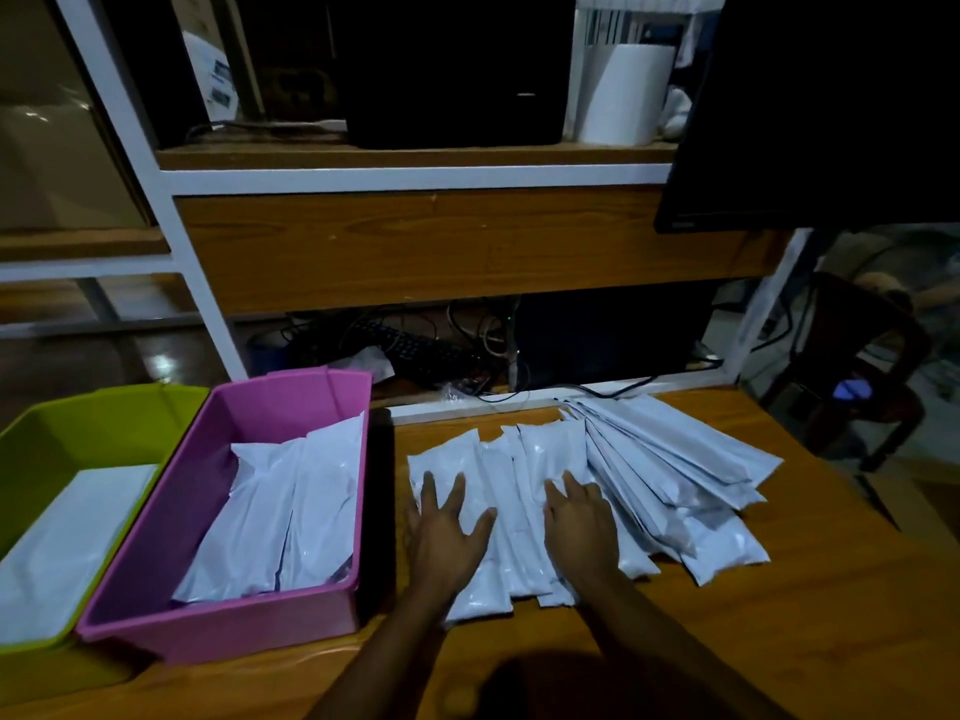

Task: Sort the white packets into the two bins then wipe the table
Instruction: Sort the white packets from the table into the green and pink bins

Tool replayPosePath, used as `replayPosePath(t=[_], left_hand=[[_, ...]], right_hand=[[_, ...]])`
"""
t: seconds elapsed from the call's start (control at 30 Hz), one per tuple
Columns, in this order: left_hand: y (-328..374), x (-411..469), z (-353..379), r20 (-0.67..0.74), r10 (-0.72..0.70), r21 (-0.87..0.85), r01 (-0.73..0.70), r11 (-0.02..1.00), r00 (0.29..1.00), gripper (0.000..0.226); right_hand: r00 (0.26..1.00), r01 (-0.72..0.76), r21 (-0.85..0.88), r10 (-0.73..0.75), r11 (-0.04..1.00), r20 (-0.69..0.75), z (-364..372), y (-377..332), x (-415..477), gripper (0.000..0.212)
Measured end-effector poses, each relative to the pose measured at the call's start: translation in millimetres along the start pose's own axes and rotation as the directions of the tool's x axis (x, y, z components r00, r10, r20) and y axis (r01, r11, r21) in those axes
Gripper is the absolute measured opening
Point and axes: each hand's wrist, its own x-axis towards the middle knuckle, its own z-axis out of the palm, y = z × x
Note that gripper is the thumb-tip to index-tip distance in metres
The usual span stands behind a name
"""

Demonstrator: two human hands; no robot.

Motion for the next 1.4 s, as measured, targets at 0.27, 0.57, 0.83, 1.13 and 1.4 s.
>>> replayPosePath(t=[0.27, 0.57, 0.83, 1.13, 1.4], left_hand=[[8, 10, -1, -0.044, 0.222, 0.070, -0.219, 0.973, 0.974, 0.050], [59, -4, -72, -0.242, 0.534, 0.120, -0.521, 0.845, 0.810, 0.040], [87, -64, -160, -0.333, 0.557, 0.021, -0.585, 0.811, 0.761, 0.051], [35, -151, -260, -0.433, 0.555, 0.039, -0.600, 0.799, 0.711, 0.048], [-57, -175, -317, -0.480, 0.470, 0.075, -0.499, 0.864, 0.741, 0.046]], right_hand=[[0.999, 0.010, 0.029, -0.009, 1.000, -0.052, -4, 4, 8, 0.021], [0.942, 0.012, 0.264, 0.077, 0.964, -0.326, -77, -13, -7, 0.022], [0.852, 0.102, 0.507, 0.188, 0.856, -0.489, -168, -46, -83, 0.037], [0.789, 0.250, 0.672, 0.255, 0.697, -0.559, -231, -119, -184, 0.041], [0.813, 0.327, 0.695, 0.185, 0.640, -0.552, -220, -224, -216, 0.041]])
